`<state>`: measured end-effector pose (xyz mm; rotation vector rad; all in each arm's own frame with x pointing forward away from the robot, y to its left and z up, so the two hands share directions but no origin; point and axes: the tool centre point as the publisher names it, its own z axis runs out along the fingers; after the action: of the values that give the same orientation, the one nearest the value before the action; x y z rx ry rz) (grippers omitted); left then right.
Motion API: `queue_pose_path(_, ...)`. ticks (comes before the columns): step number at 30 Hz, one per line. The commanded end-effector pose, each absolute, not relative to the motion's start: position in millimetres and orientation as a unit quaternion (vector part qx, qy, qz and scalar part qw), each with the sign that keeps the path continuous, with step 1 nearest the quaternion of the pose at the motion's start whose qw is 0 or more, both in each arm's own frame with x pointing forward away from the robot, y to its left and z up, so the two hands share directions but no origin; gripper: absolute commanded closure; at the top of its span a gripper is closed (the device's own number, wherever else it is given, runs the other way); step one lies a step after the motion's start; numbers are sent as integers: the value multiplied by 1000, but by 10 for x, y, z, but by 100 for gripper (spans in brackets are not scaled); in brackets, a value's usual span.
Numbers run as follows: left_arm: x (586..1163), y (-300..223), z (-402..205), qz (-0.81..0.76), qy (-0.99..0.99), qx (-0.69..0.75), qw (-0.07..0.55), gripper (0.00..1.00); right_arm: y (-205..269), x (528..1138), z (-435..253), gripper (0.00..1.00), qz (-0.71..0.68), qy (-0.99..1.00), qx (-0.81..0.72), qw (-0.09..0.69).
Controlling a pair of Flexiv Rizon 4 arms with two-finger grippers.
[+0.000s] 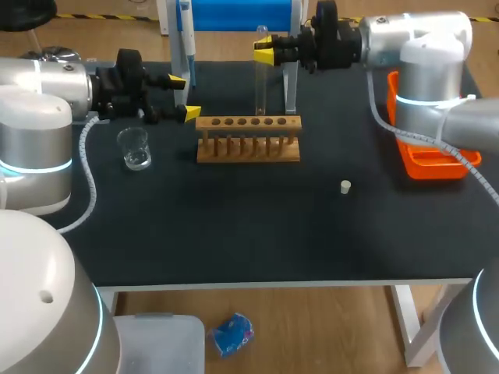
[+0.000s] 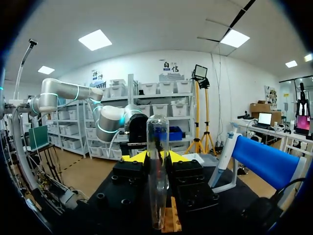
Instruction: Invert the test tube, pick up the pipette, mount the tip to pipette, aspirate from beaker and dispense into the tube, eject the tip, return the pipette, and cap with the stopper.
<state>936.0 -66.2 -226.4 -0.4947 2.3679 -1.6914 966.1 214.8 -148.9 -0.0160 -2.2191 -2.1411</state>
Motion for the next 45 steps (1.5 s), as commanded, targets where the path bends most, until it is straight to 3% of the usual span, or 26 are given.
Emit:
queue_pose_path(1, 9362, -660, -2264, -570, 799, -167, 94, 0, 2144, 9655, -1488, 100, -694, -720, -6, 29)
queue_pose_path(6, 9362, -660, -2264, -570, 799, -167, 94, 0, 2144, 9655, -1488, 100, -694, -720, -6, 29)
queue_pose_path(7, 9362, -660, -2264, -570, 799, -167, 94, 0, 2135, 9658, -1560, 100, -675, -731, -51, 93)
queue_pose_path(8, 9362, -660, -2264, -570, 799, -167, 94, 0, 2126, 9643, -1591, 60, -659, -735, -78, 137)
queue_pose_path(9, 9362, -660, -2264, -570, 799, -167, 94, 0, 2122, 9640, -1596, 73, -655, -724, -116, 184)
queue_pose_path(10, 9362, -660, -2264, -570, 799, -167, 94, 0, 2115, 9620, -1563, 100, -655, -713, -124, 218)
queue_pose_path(17, 9362, -660, -2264, -570, 799, -167, 94, 0, 2132, 9694, -1376, 100, -653, -584, -316, 364)
queue_pose_path(22, 9362, -660, -2264, -570, 799, -167, 94, 0, 2143, 9803, -1410, 100, -645, -485, -449, 384)
queue_pose_path(40, 9362, -660, -2264, -570, 799, -167, 94, 0, 2189, 9770, -1484, 100, -649, -513, -437, 353)
queue_pose_path(45, 9362, -660, -2264, -570, 799, -167, 94, 0, 2175, 9716, -1510, 100, -596, -547, -413, 418)
